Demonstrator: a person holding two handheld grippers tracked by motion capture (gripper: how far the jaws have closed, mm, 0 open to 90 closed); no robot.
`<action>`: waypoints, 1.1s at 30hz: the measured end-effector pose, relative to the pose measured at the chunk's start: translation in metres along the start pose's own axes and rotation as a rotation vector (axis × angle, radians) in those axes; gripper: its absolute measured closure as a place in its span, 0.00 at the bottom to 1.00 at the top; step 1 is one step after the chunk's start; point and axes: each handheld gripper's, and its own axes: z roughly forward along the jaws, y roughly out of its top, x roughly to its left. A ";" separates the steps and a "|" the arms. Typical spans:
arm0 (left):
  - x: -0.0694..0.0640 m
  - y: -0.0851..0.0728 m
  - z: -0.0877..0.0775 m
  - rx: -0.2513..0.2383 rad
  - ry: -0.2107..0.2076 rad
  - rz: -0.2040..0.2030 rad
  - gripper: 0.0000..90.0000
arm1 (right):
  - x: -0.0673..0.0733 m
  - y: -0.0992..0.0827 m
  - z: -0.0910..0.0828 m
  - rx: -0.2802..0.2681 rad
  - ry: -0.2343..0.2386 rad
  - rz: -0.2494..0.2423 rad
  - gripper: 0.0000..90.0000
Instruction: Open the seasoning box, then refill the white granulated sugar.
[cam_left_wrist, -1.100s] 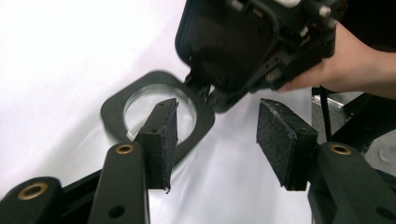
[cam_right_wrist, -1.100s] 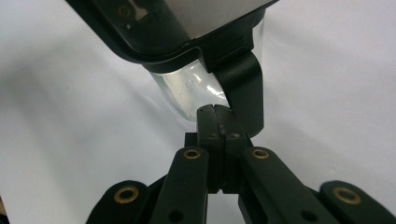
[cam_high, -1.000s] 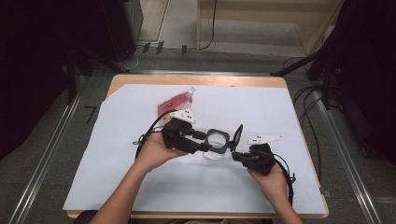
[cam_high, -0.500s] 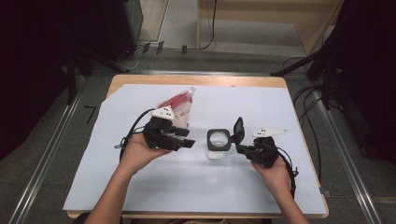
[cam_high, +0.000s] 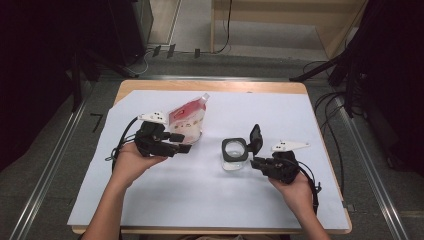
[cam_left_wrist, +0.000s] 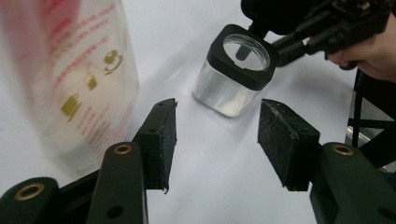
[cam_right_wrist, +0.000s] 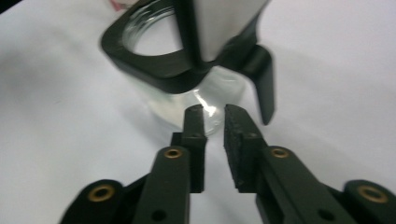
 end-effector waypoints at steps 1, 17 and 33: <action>0.001 0.000 -0.002 0.002 0.003 -0.004 0.53 | 0.003 -0.001 0.000 0.005 0.003 -0.003 0.83; 0.022 -0.010 -0.024 0.007 0.071 -0.056 0.53 | 0.019 -0.006 0.001 0.007 0.061 -0.043 0.70; 0.046 -0.005 -0.018 -0.026 0.093 -0.097 0.55 | 0.033 -0.007 0.006 0.026 0.088 -0.083 0.68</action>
